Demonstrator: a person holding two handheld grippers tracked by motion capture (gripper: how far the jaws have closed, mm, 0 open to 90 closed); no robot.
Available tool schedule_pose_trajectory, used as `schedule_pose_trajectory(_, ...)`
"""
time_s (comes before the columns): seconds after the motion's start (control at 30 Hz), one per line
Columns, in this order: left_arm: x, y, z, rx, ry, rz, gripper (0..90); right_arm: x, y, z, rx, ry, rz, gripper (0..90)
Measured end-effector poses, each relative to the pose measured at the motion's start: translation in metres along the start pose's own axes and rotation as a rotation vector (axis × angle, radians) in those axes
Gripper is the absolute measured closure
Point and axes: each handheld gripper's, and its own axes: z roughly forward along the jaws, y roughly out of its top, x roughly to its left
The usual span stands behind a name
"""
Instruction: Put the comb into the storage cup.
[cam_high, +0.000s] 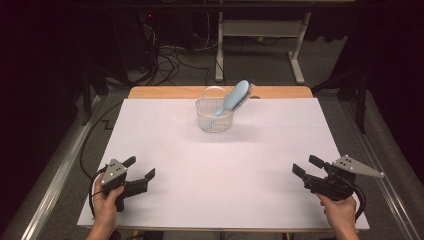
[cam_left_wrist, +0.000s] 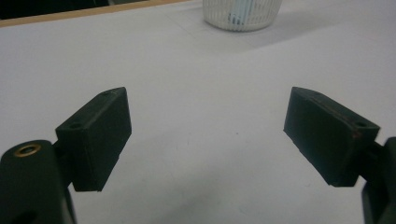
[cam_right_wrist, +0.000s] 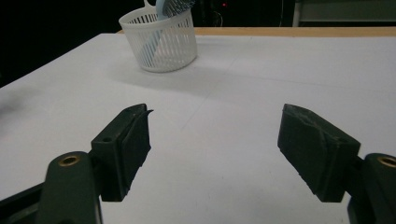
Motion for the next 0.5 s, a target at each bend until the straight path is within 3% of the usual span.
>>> schedule_pose_trajectory(0.5, -0.0009, -0.0002, 0.0004, -0.001, -0.001, -0.003, 15.8, -0.0042, -0.0103, 0.0022, 0.012, -0.026, -0.001, 25.3)
